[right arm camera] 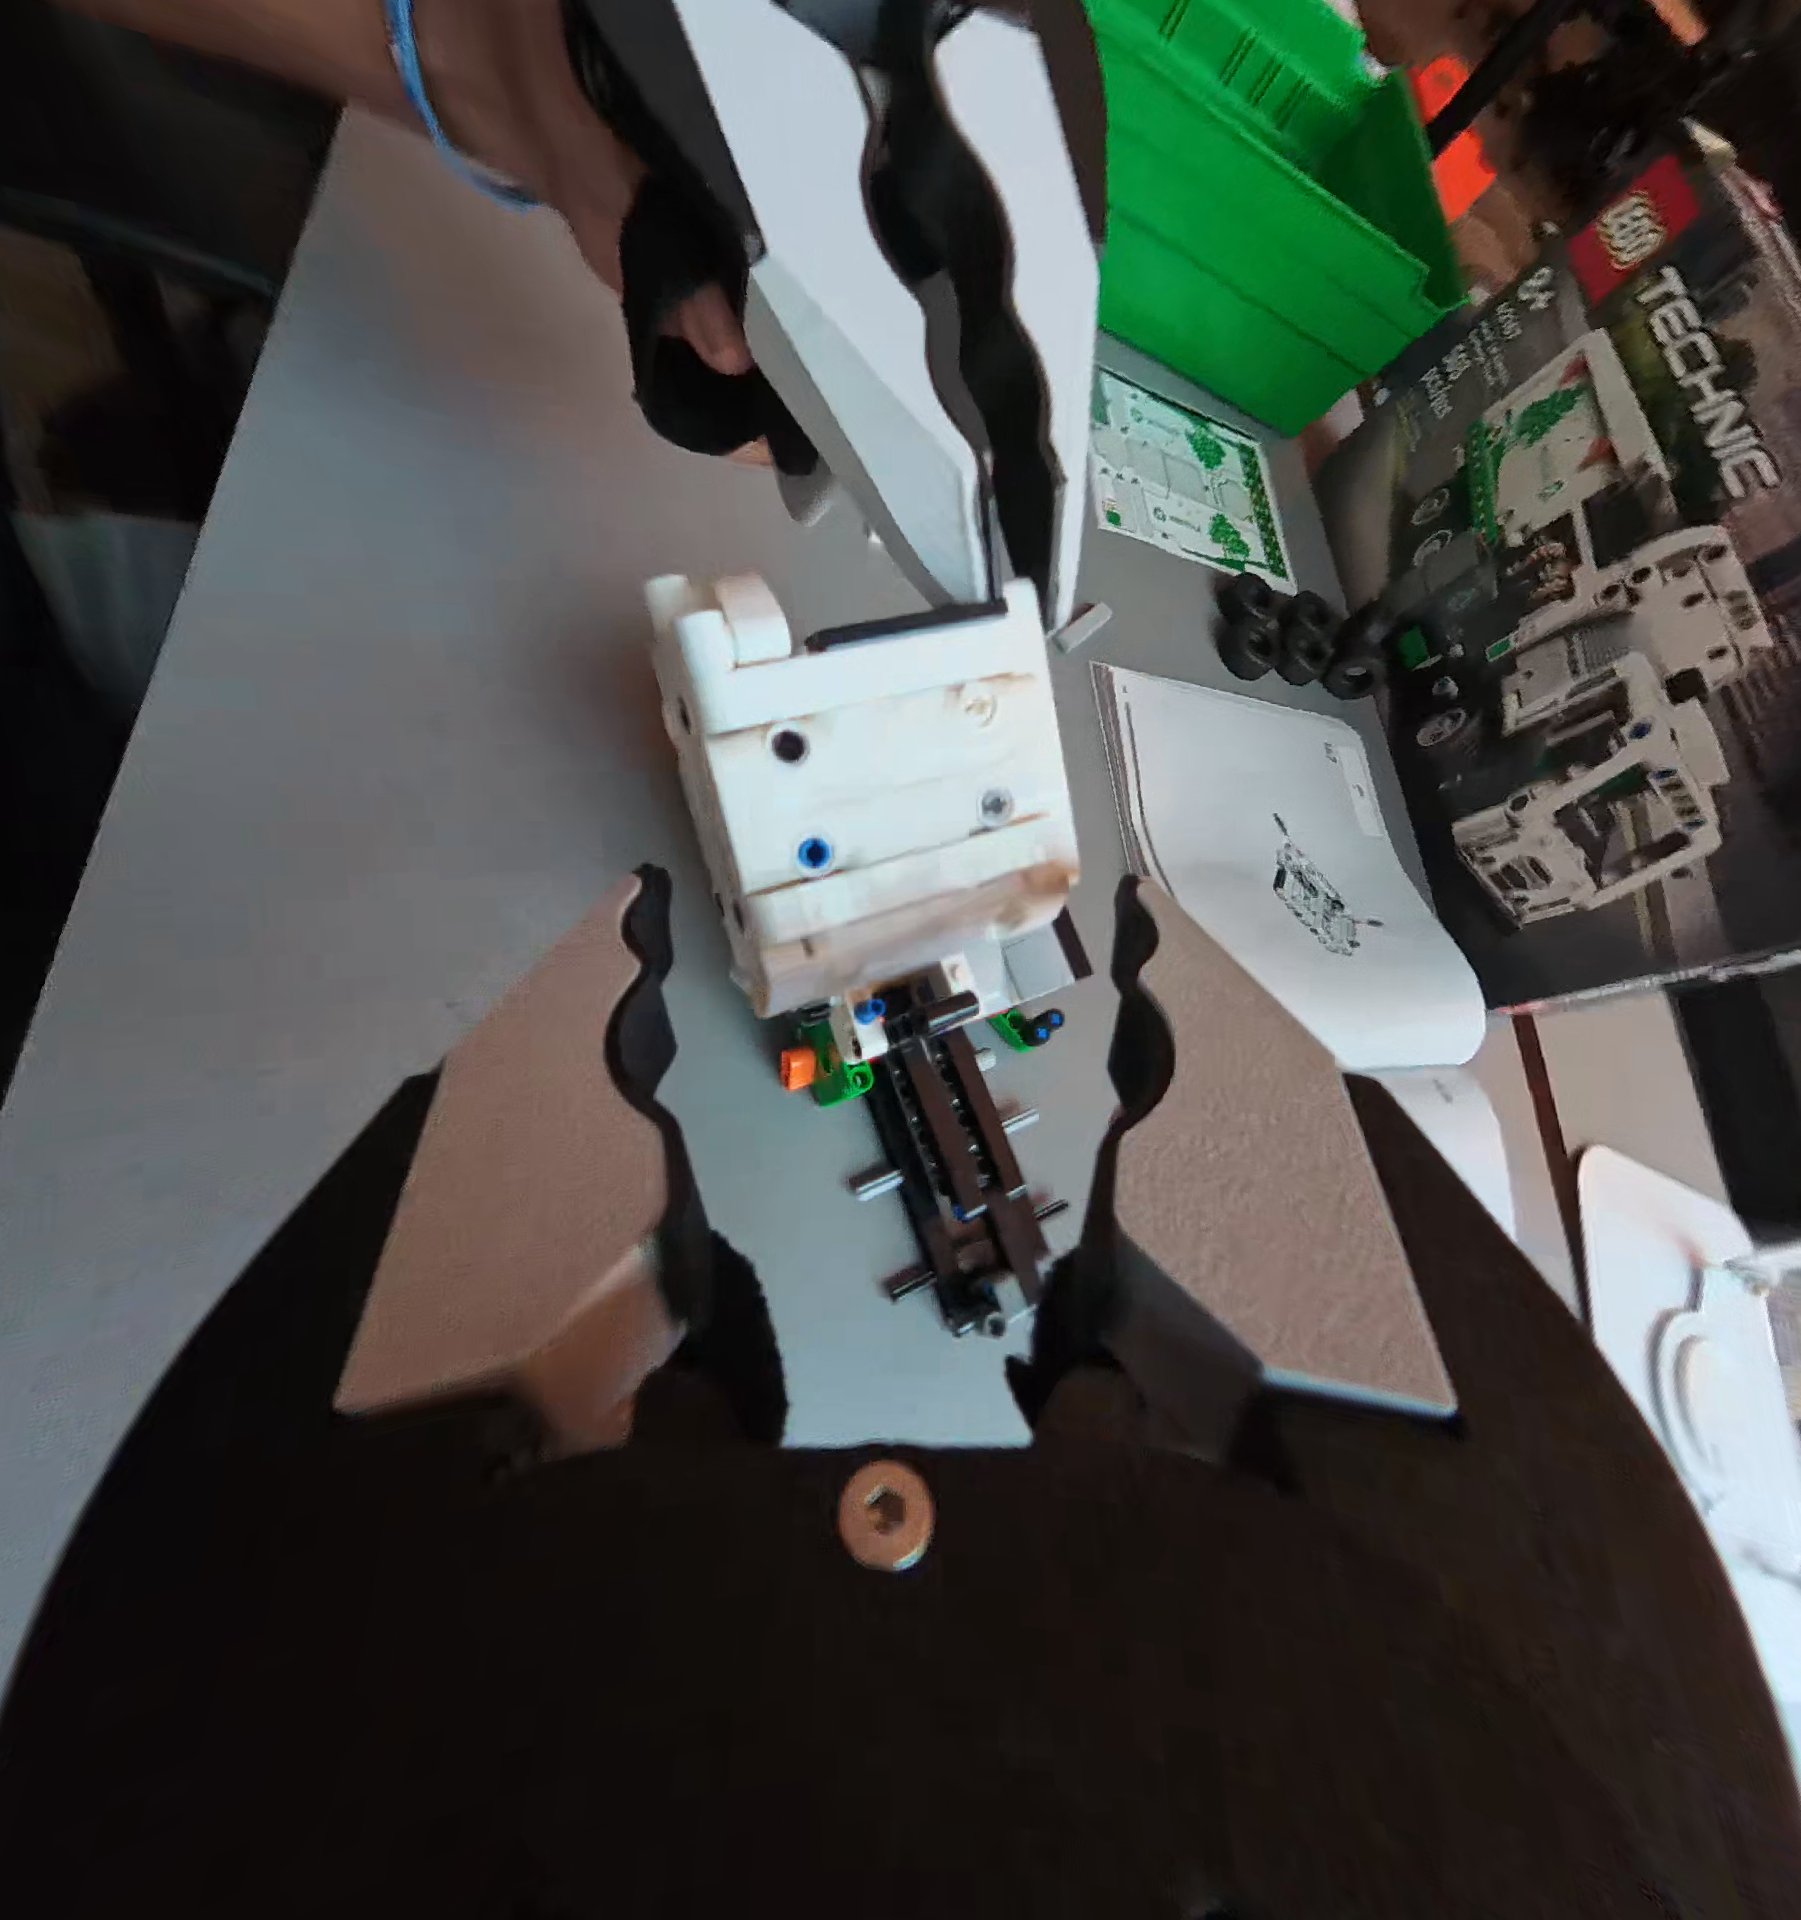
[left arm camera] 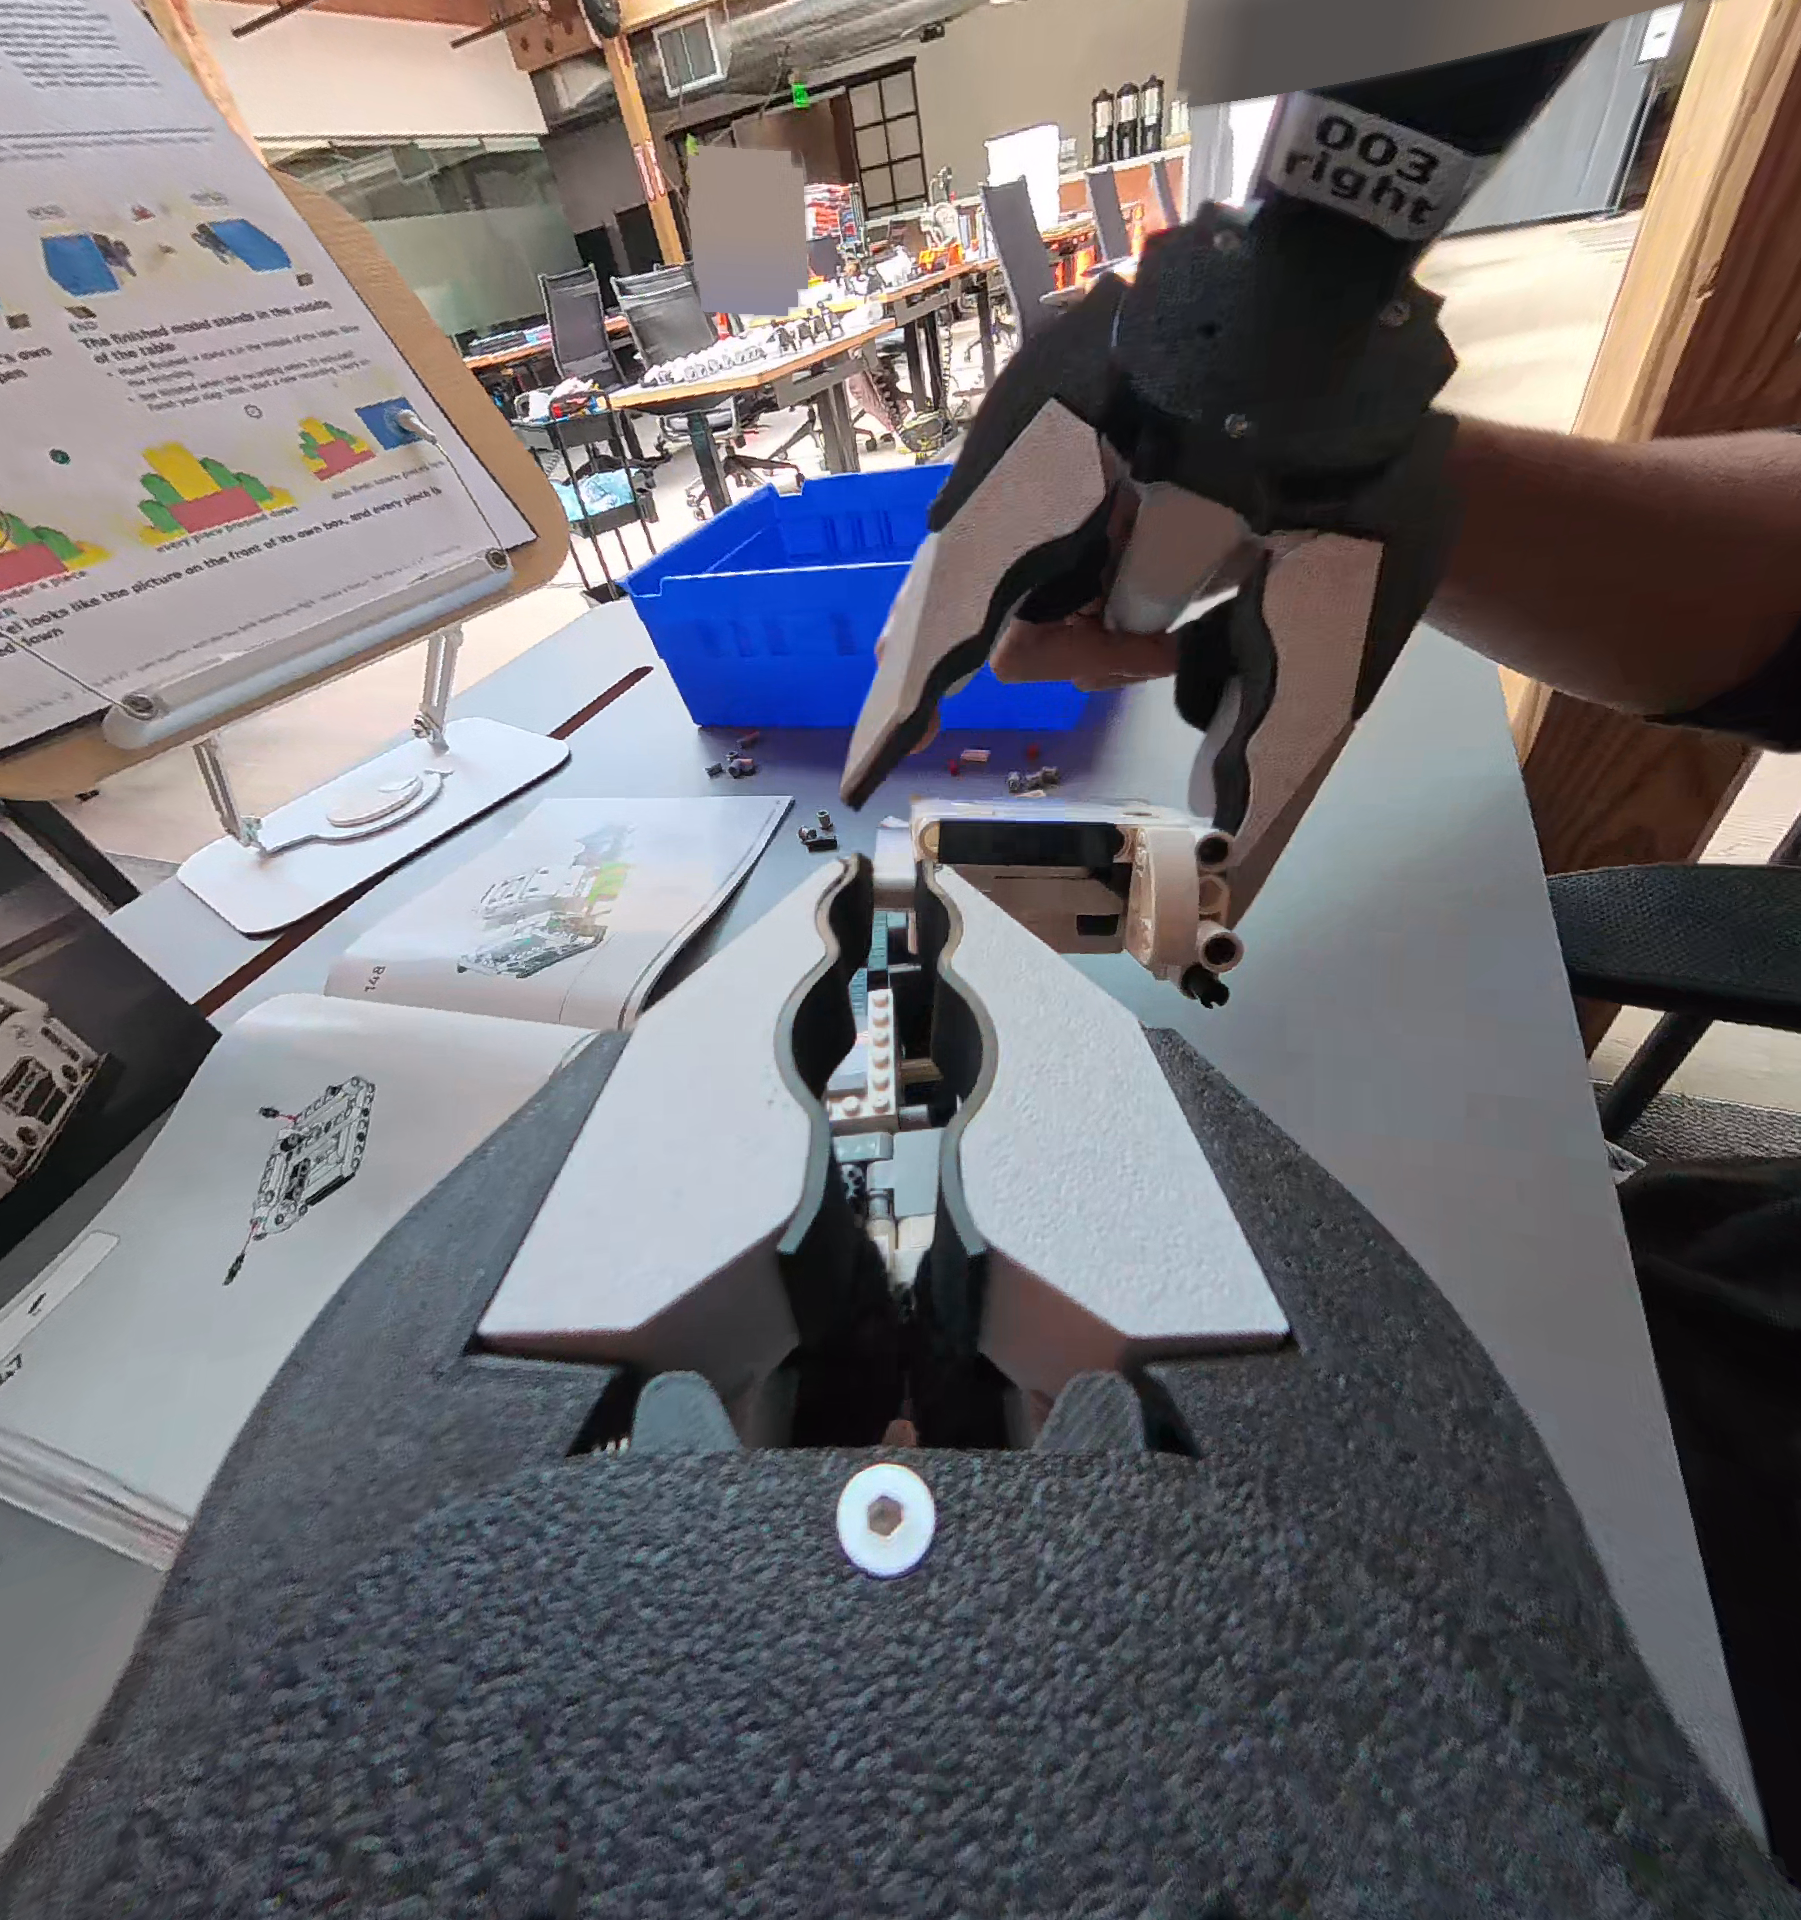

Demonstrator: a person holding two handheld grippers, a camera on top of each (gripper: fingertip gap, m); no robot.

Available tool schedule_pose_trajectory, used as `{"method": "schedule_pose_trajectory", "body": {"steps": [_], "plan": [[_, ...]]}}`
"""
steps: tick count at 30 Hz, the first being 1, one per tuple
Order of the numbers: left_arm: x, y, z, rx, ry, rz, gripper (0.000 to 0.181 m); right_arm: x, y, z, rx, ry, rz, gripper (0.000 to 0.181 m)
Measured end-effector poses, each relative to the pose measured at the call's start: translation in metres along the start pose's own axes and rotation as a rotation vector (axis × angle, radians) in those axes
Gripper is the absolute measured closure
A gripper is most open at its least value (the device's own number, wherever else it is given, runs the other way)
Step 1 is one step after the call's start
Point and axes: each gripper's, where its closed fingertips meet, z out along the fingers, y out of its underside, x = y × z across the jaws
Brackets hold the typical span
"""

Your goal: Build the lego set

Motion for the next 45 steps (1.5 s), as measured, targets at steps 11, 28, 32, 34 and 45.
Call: {"method": "schedule_pose_trajectory", "body": {"steps": [11, 28, 32, 34, 45], "plan": [[-0.015, 0.002, 0.001, 0.004, -0.008, 0.010, 0.175, 0.010, -0.013, 0.013, -0.042, -0.149, -0.159, 0.115], [-0.049, 0.031, 0.007, -0.064, 0.099, -0.185, 0.153, 0.039, 0.027, 0.031, -0.261, -0.288, -0.130, 0.116], [-0.036, 0.034, -0.002, -0.079, 0.119, -0.112, 0.153, 0.036, 0.030, 0.039, -0.341, -0.321, -0.150, 0.116], [-0.024, 0.038, -0.003, -0.122, 0.123, -0.051, 0.155, 0.035, 0.029, 0.040, -0.376, -0.330, -0.155, 0.116], [-0.003, 0.053, 0.009, -0.271, 0.089, 0.030, 0.166, 0.030, 0.032, 0.048, -0.483, -0.348, -0.173, 0.116]]}}
